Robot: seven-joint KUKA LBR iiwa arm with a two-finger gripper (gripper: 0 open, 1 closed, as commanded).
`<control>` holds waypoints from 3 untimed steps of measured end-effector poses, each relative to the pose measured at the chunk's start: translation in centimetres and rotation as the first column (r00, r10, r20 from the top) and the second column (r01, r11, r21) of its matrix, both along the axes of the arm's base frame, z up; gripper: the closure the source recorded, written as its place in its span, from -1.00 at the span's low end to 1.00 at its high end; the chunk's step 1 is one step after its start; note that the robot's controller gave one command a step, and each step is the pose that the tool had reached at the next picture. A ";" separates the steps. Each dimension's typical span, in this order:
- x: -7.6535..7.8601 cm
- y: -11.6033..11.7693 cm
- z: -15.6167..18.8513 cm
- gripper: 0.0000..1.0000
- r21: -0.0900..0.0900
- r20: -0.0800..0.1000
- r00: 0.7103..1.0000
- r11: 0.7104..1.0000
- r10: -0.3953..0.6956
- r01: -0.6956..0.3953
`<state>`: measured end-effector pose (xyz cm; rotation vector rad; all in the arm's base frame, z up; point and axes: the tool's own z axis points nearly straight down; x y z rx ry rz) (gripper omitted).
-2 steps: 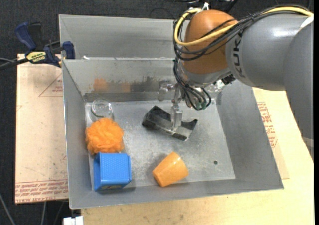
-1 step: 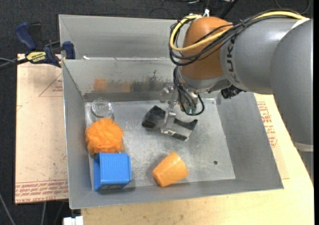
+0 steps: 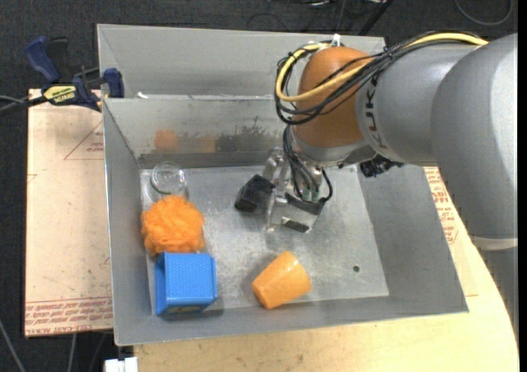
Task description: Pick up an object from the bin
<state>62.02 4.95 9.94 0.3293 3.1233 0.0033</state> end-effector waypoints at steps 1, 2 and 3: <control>-0.2 -0.4 -2.2 1.00 0.001 0.006 0.986 0.986 -0.168 0.168; -0.2 -0.4 -2.5 1.00 0.001 0.006 0.983 0.983 -0.181 0.181; -0.2 -0.4 -2.5 1.00 0.001 0.006 0.984 0.984 -0.180 0.180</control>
Offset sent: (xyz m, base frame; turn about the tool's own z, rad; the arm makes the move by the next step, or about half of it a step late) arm 0.0000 0.0000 0.0000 0.0000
